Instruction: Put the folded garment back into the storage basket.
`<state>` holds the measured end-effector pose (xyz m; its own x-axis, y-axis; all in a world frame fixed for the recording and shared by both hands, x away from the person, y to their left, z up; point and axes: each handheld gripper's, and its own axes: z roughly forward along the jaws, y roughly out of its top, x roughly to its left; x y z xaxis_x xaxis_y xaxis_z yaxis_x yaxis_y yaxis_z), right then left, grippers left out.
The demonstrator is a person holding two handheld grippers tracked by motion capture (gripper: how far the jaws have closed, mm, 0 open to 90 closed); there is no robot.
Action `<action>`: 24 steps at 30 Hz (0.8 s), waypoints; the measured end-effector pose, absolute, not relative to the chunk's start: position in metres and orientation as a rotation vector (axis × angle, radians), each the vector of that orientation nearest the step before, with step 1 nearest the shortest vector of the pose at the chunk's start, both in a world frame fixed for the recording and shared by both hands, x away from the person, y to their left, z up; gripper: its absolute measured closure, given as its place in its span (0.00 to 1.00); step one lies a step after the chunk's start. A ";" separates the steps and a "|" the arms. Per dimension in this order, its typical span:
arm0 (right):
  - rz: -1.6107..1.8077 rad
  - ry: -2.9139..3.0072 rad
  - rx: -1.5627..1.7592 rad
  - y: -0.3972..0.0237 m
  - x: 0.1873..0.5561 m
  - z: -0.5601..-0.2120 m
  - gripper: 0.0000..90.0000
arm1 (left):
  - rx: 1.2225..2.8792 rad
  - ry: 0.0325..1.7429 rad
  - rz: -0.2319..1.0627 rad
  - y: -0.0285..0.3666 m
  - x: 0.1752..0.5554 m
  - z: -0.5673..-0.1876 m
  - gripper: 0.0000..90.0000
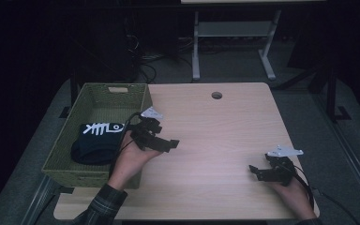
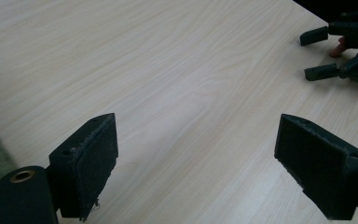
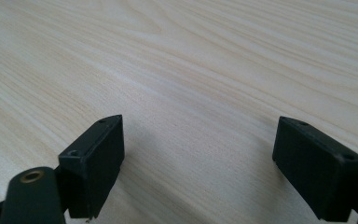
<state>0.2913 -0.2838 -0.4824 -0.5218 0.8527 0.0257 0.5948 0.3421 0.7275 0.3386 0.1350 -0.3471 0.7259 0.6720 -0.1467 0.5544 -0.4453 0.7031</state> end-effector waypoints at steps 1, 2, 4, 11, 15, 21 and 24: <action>0.992 2.252 1.277 -0.284 0.291 -0.482 0.18 | 2.166 0.908 0.202 0.132 0.338 -0.350 0.15; 0.992 2.252 1.277 -0.284 0.291 -0.482 0.18 | 2.166 0.902 0.204 0.128 0.337 -0.353 0.15; 0.992 2.252 1.276 -0.284 0.291 -0.482 0.18 | 2.159 0.888 0.208 0.121 0.336 -0.359 0.15; 0.992 2.252 1.277 -0.284 0.291 -0.482 0.18 | 2.181 0.851 0.214 0.102 0.331 -0.380 0.15; 0.995 2.259 1.271 -0.283 0.291 -0.482 0.18 | 2.177 0.827 0.221 0.096 0.329 -0.394 0.15; 0.996 2.263 1.266 -0.283 0.291 -0.482 0.18 | 2.154 0.817 0.241 0.093 0.325 -0.413 0.15; 0.996 2.263 1.265 -0.283 0.291 -0.482 0.18 | 2.154 0.818 0.260 0.092 0.325 -0.422 0.15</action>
<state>0.2908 -0.2834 -0.4825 -0.5331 0.8457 0.0259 0.5901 0.3497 0.7276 0.3251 0.0923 -0.4220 0.7696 0.6330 -0.0840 0.4686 -0.4706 0.7476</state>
